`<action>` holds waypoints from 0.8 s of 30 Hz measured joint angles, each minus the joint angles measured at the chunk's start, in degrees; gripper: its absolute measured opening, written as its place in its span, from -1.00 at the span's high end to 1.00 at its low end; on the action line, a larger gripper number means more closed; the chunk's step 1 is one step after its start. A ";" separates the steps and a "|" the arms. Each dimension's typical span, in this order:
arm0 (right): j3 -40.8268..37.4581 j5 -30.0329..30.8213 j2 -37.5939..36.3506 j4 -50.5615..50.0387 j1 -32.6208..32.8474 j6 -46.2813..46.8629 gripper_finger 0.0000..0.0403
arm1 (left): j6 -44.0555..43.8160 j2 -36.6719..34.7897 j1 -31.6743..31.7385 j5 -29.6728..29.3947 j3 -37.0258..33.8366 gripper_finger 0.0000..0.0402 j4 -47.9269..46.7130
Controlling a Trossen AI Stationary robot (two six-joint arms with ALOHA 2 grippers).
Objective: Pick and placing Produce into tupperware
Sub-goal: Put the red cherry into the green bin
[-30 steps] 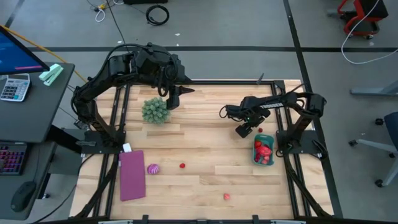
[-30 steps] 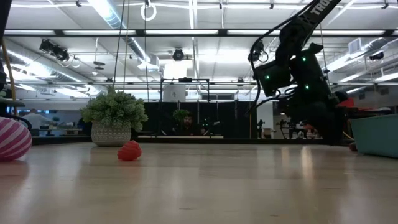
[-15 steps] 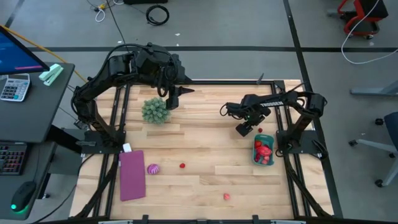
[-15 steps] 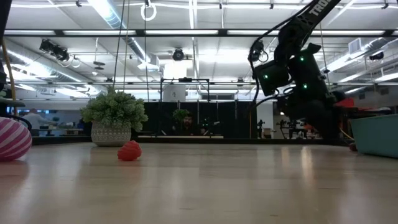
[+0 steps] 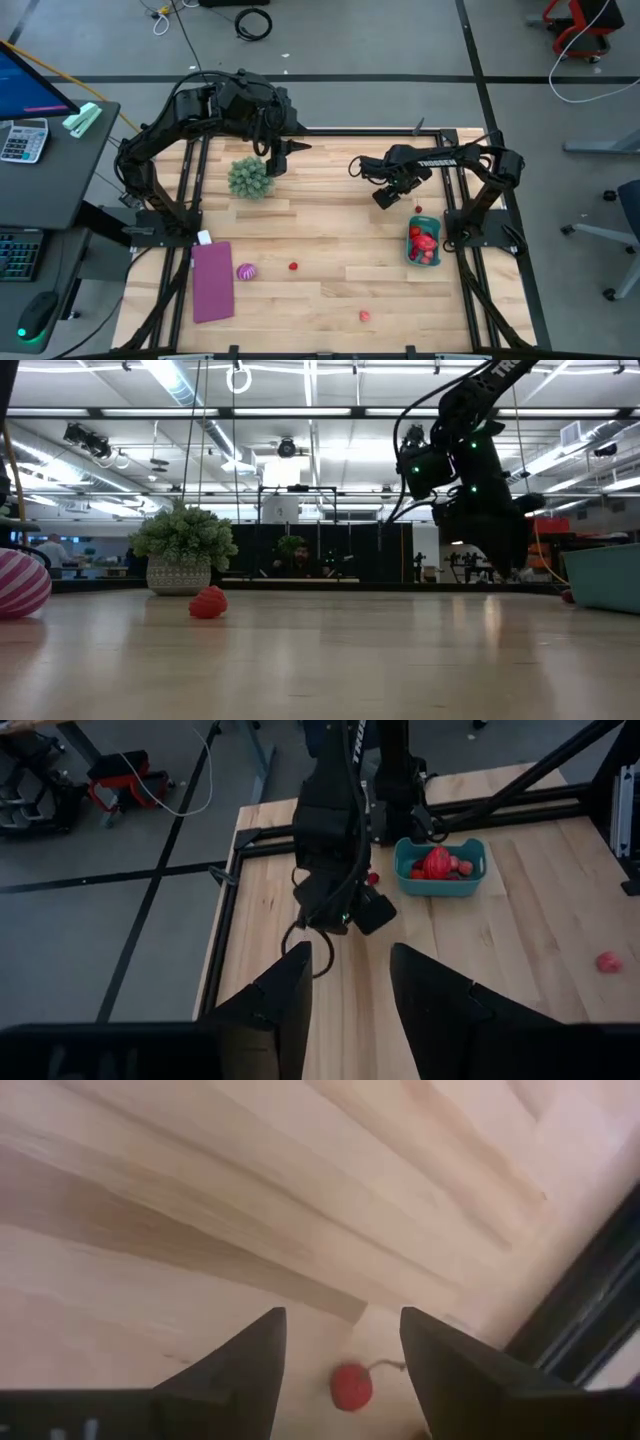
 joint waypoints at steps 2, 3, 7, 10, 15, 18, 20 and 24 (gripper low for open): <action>-0.77 -0.42 0.00 -0.67 -0.12 1.81 -0.02 | -0.02 0.00 0.00 0.00 0.00 0.27 -0.65; -1.20 -1.11 0.00 -1.24 -0.13 2.52 -0.02 | -0.02 0.00 0.01 0.00 0.00 0.27 -1.05; -2.25 -1.64 0.00 -2.19 -0.16 1.69 -0.02 | -0.21 0.00 -0.01 0.00 0.00 0.29 -1.52; -2.69 -1.68 0.00 -2.46 -0.16 2.35 -0.02 | -0.39 0.00 0.00 0.01 0.00 0.31 -1.55; -4.49 -1.14 0.00 -2.31 -0.21 2.79 -0.02 | -0.68 0.00 0.01 0.02 0.00 0.33 -1.57; -5.77 -0.70 0.00 -2.38 -0.75 3.15 -0.01 | -0.68 0.00 -0.01 0.00 0.00 0.31 -1.57; -6.26 -0.56 0.00 -2.26 -1.34 3.23 -0.01 | -0.68 0.00 -0.01 0.01 0.00 0.29 -1.59; -6.42 -0.48 0.00 -2.15 -2.33 4.02 -0.01 | -0.70 0.00 0.01 0.01 0.00 0.27 -1.61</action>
